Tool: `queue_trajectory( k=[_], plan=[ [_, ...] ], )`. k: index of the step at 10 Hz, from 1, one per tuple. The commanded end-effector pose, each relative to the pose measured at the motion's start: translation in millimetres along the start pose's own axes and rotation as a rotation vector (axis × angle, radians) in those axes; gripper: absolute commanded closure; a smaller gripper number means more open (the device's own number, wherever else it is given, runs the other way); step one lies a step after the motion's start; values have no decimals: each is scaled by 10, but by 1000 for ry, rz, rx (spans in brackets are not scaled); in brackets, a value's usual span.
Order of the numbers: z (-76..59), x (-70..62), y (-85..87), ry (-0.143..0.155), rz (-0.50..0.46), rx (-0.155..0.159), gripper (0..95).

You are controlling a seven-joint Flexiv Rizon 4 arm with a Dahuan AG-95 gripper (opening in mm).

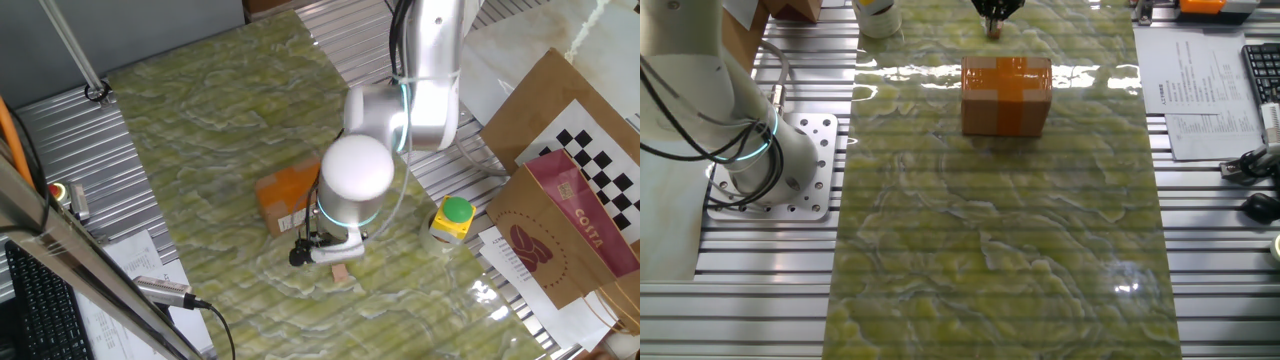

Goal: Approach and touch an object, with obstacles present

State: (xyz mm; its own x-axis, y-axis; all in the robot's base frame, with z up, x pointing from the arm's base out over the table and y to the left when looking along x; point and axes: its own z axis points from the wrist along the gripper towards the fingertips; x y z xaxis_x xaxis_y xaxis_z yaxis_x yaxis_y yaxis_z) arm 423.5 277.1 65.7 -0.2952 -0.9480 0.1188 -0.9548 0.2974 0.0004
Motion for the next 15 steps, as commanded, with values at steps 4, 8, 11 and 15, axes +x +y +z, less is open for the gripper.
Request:
queue_trajectory(
  k=[4, 8, 11, 15],
  plan=[
    [-200, 231, -247, -75, 390, -27, 950],
    [-365, 124, -555, -126, 633, -36, 950],
    [-588, -38, -897, -126, 753, -46, 950],
    [-750, -136, -1186, -138, 922, -51, 950]
  ],
)
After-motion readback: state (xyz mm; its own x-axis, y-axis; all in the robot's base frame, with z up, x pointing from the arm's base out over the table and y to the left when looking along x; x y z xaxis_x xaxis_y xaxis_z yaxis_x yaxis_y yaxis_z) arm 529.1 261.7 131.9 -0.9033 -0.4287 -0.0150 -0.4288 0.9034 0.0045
